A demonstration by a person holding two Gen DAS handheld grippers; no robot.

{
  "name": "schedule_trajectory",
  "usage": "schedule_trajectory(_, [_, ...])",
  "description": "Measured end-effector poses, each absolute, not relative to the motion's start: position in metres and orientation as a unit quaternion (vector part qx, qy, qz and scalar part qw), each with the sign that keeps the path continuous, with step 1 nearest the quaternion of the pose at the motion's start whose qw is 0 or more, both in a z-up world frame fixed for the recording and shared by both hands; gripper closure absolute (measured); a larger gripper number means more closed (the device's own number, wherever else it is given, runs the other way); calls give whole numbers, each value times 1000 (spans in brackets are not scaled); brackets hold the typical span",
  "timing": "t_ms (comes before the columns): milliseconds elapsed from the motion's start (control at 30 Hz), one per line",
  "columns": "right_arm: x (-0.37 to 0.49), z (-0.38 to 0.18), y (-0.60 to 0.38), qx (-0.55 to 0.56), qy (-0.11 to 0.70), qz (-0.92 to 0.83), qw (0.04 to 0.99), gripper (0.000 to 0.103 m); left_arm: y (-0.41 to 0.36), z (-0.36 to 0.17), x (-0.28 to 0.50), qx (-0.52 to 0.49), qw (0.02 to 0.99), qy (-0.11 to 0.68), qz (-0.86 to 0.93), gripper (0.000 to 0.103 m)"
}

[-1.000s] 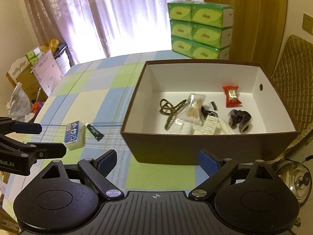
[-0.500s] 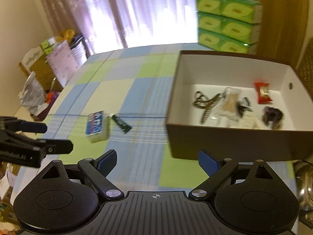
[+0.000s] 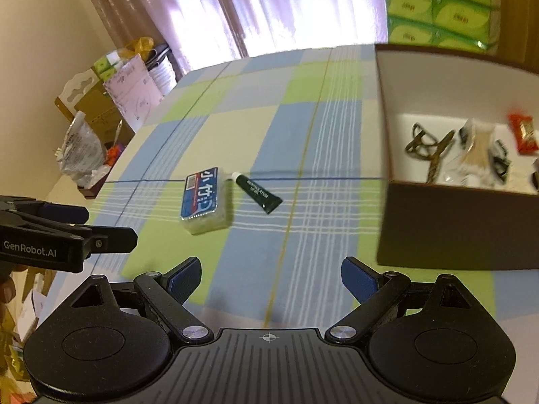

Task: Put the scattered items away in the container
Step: 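Withdraw both tools from the box toward the blue pack and green tube, then grasp the blue toothbrush pack with the left tool while the right tool grasps the green lip balm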

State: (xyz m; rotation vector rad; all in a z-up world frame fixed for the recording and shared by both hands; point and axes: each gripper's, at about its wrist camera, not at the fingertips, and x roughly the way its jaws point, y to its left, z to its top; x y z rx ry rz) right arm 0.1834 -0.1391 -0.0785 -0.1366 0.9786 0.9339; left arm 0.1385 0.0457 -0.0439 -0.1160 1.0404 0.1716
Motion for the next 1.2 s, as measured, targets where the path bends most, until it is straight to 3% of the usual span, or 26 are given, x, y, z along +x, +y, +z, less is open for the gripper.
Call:
schedule_trajectory(600, [195, -128, -113, -117, 471, 404, 776, 8, 64, -99, 177, -71, 841, 532, 76, 9])
schedule_trajectory(1200, [202, -138, -113, -116, 470, 371, 792, 8, 67, -127, 226, -82, 842, 525, 88, 10])
